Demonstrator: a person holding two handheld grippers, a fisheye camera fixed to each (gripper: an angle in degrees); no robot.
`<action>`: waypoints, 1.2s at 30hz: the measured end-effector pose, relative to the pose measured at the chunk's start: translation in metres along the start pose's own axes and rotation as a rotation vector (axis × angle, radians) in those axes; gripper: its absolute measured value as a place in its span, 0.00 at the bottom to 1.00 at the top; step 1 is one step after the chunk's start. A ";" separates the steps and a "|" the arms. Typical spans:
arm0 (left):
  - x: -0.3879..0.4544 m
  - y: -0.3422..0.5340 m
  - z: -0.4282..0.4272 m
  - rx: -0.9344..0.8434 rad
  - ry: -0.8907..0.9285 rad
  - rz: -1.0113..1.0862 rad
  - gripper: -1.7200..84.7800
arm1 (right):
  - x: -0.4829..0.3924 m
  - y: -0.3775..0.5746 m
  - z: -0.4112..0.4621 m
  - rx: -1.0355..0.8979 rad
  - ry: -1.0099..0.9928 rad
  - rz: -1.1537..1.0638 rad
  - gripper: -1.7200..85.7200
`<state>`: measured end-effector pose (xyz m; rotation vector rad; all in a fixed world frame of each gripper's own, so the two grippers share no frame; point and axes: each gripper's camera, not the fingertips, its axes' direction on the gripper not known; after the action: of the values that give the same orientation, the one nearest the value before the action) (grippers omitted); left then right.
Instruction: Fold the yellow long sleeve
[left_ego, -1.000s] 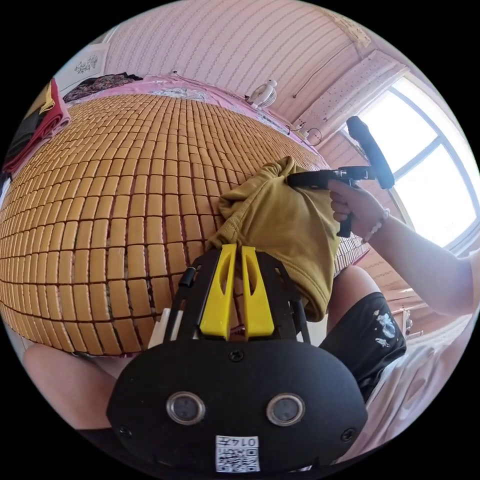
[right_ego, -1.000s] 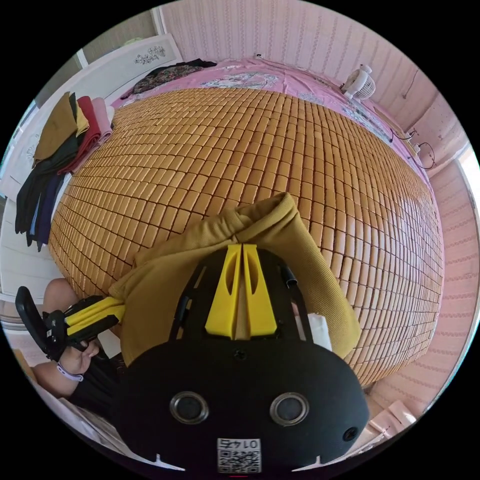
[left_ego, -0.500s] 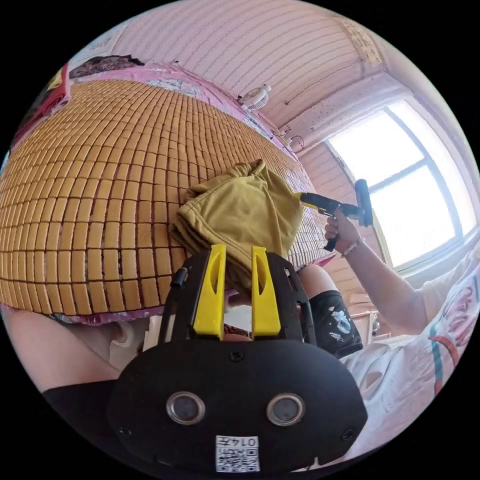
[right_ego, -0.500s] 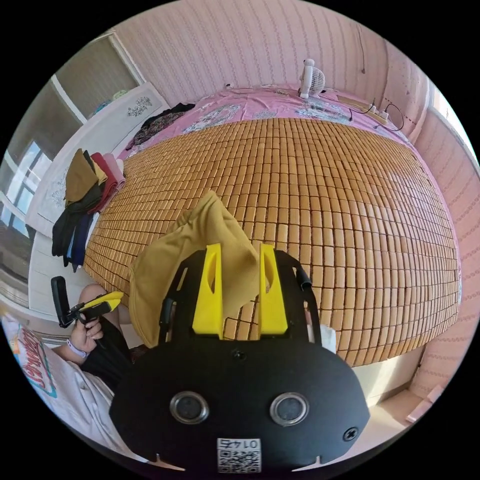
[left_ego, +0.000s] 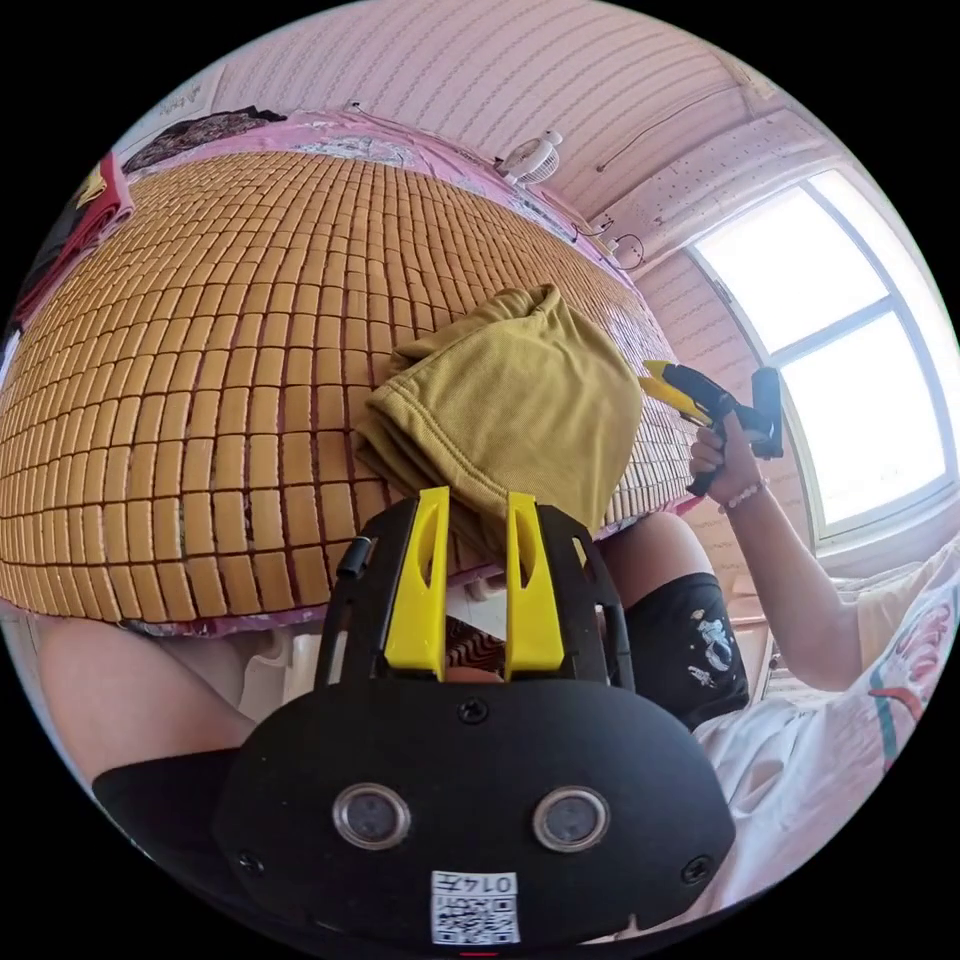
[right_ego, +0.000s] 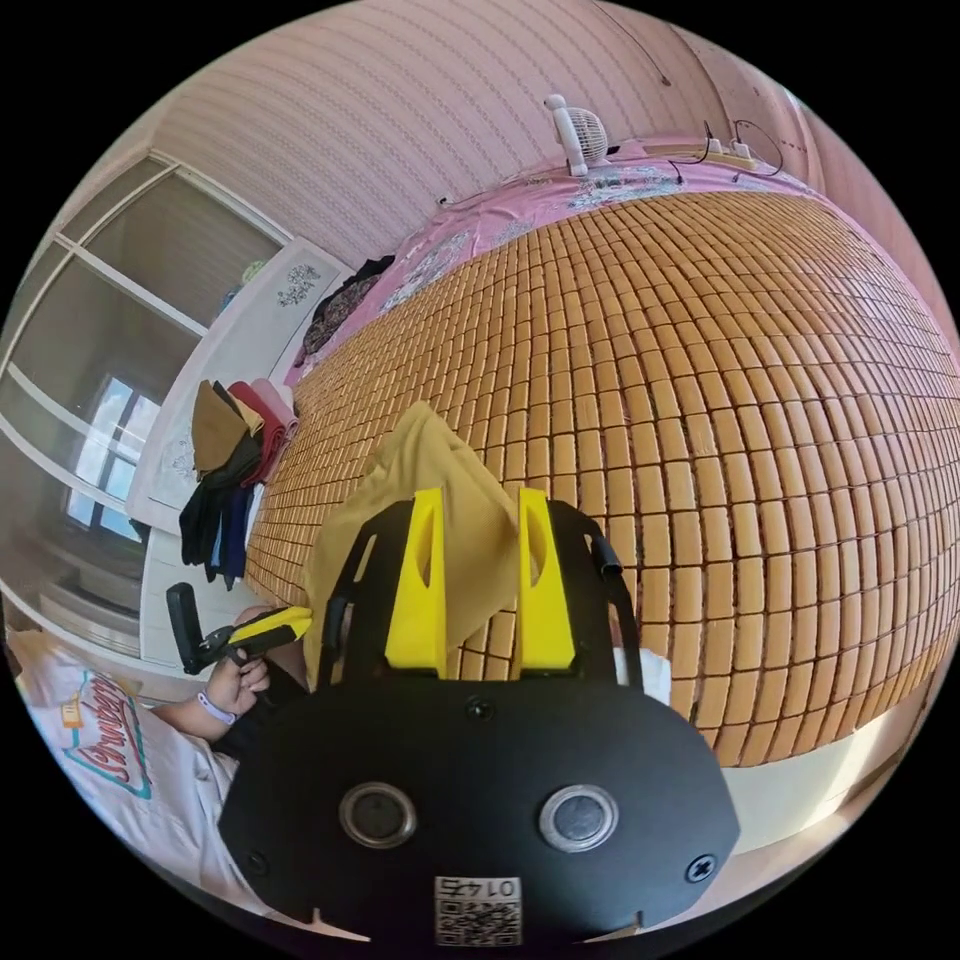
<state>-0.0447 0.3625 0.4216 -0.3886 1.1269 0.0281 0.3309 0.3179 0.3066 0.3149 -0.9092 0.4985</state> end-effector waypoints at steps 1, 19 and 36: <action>0.000 0.003 0.006 -0.003 0.001 -0.021 0.13 | 0.002 0.005 -0.004 -0.020 -0.008 -0.002 0.17; 0.128 -0.098 0.160 -0.246 -0.121 0.327 0.09 | 0.054 0.018 -0.046 -0.102 0.060 -0.120 0.10; 0.489 -0.192 0.403 -0.470 0.398 0.630 0.11 | 0.289 0.057 -0.280 0.196 0.780 0.513 0.10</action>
<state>0.5623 0.2272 0.1948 -0.4511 1.6038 0.8106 0.6365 0.5758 0.3819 0.0379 -0.1631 1.0930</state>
